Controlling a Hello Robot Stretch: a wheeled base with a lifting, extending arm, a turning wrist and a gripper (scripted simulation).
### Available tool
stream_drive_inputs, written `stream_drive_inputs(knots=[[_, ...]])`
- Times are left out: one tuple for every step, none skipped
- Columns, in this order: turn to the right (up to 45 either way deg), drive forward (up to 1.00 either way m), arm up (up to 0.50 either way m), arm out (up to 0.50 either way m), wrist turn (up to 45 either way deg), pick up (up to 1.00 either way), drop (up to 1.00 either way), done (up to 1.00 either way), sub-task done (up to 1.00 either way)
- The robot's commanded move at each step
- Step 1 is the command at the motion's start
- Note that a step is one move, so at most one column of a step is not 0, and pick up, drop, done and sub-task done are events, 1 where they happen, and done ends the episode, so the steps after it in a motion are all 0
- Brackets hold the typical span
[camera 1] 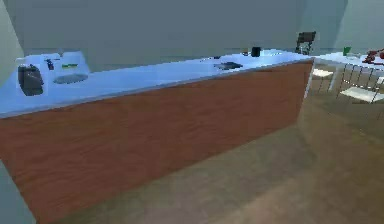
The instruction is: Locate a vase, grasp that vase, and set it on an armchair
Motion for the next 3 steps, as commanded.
stream_drive_inputs(knots=[[45.0, 0.0, 0.0, 0.0, 0.0, 0.0, 0.0, 0.0, 0.0], [15.0, 0.0, 0.0, 0.0, 0.0, 0.0, 0.0, 0.0, 0.0], [0.0, 1.0, 0.0, 0.0, 0.0, 0.0, 0.0, 0.0, 0.0]])
